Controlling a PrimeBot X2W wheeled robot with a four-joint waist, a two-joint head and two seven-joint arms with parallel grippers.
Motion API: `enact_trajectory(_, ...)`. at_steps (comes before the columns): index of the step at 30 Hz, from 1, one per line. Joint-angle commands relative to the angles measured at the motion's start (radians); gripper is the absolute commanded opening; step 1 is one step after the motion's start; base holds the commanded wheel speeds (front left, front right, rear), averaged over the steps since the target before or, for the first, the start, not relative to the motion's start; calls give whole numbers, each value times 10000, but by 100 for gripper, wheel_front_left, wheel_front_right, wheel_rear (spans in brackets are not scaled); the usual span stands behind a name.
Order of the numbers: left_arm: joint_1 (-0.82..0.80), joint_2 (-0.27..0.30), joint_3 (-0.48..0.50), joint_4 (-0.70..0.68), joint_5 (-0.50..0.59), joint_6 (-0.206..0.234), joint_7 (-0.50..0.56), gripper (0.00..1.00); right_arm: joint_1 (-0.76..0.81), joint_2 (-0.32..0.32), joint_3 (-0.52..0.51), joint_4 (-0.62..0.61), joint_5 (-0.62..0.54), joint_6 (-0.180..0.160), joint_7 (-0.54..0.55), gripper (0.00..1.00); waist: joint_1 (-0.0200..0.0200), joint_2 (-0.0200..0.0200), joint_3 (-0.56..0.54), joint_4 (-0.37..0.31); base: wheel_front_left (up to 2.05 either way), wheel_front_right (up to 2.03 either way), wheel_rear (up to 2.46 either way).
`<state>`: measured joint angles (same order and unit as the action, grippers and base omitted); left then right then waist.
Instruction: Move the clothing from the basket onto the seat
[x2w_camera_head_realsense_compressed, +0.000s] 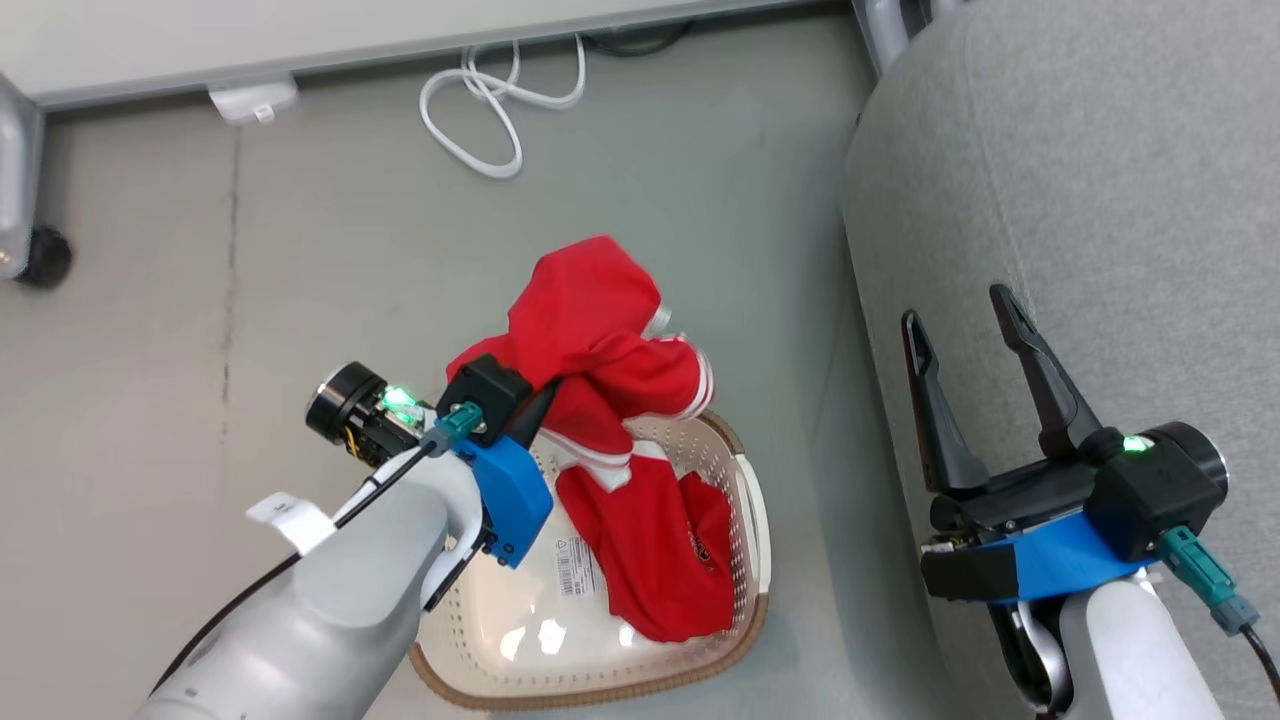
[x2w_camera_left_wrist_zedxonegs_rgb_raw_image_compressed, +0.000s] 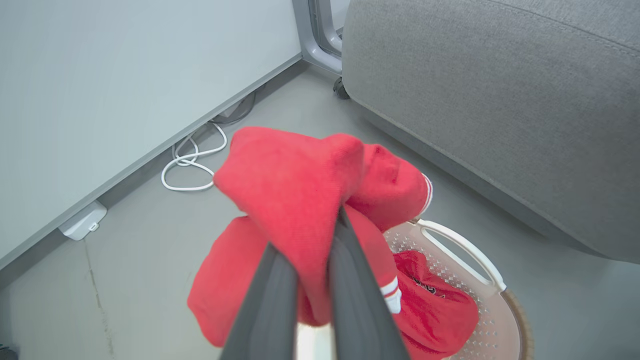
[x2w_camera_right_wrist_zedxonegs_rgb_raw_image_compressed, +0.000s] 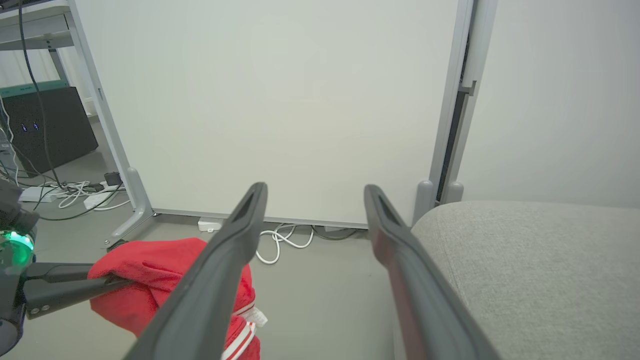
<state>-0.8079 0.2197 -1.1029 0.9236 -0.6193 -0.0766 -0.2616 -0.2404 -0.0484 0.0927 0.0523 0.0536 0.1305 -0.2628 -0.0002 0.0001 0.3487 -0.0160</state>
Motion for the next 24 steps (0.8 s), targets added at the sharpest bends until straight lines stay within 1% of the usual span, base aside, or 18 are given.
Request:
enact_trajectory(1, 154, 139, 163, -199, 158, 92, -46, 0, 138, -34, -4, 51, -1, 4, -31, 100, 2, -1, -253, -134, 0, 0, 0)
enact_trajectory(6, 805, 445, 1363, -1798, 810, 415, -48, 0, 488, -36, -65, 144, 67, 4, -31, 100, 2, -1, -953, -42, 0, 0, 0)
enact_trajectory(11, 1422, 553, 2514, -3223, 1446, 551, -49, 0, 823, -37, -74, 224, 128, 4, -31, 100, 2, -1, -1556, 17, 0, 0, 0)
enact_trajectory(14, 1742, 556, 3115, -3973, 1789, 513, -50, 0, 984, -36, -89, 242, 166, 4, -31, 100, 2, -1, -1795, 68, 0, 0, 0)
enact_trajectory(18, 2068, 457, 3682, -4868, 2220, 367, -50, 0, 1189, -36, -95, 229, 205, 4, -31, 100, 2, -1, -2038, 136, 0, 0, 0)
enact_trajectory(24, 2432, 337, 4120, -5701, 2757, 181, -50, 0, 1395, -36, -62, 257, 256, 5, -31, 100, 2, -1, -2360, 140, 0, 0, 0)
